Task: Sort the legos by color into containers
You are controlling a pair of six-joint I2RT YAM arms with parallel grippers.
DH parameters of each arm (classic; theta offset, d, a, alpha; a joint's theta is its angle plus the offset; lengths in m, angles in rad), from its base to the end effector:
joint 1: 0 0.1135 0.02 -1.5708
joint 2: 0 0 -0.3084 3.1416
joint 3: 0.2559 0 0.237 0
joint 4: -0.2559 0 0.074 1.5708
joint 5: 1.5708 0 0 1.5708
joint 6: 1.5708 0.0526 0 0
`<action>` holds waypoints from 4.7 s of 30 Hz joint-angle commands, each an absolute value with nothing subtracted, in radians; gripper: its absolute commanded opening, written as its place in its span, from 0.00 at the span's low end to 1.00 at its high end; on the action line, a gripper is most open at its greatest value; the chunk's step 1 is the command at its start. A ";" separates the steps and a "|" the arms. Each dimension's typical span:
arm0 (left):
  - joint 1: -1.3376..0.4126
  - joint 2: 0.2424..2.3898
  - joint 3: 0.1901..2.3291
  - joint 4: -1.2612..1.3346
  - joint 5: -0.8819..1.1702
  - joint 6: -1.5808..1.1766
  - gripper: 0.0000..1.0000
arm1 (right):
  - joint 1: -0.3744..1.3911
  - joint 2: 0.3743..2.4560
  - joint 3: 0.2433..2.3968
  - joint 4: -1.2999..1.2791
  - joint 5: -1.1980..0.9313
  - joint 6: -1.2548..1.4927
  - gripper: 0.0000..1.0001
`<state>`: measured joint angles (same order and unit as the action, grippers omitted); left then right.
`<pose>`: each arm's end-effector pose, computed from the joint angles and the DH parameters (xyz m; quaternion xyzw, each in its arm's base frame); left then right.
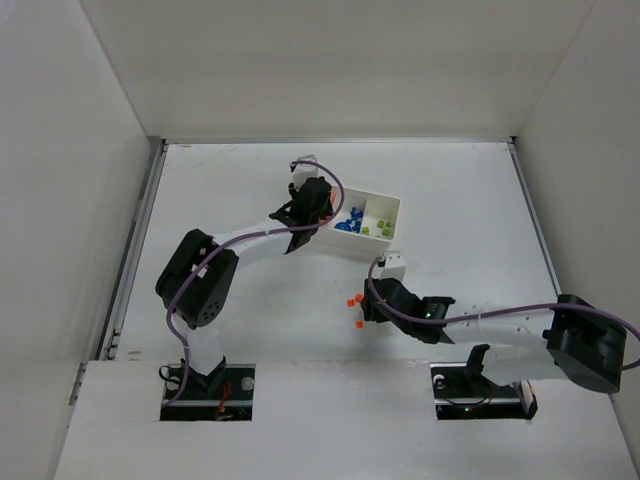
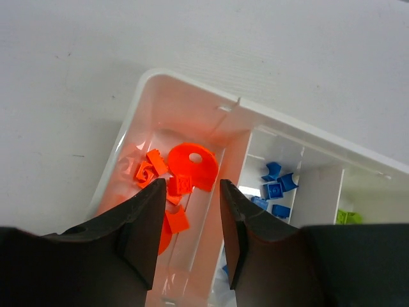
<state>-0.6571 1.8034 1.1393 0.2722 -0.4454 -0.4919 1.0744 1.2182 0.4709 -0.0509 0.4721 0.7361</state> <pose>0.3471 -0.2391 0.2731 -0.0555 0.8181 -0.1405 0.5549 0.1195 0.1705 0.2046 -0.0648 0.9026 0.1544 0.3966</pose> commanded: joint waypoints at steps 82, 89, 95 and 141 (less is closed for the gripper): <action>-1.297 1.445 0.558 0.368 -0.587 -0.790 0.45 | 0.746 1.680 1.310 0.043 0.305 0.414 0.49; -1.314 1.589 0.684 0.252 -0.650 -0.876 0.40 | 0.757 1.413 0.964 0.113 0.359 0.448 0.49; -1.332 1.676 0.755 0.141 -0.744 -0.960 0.35 | 0.760 1.206 0.709 0.146 0.368 0.520 0.49; -1.035 1.436 0.853 0.216 -0.704 -0.611 0.10 | 0.925 1.051 0.443 -0.063 0.420 0.767 0.33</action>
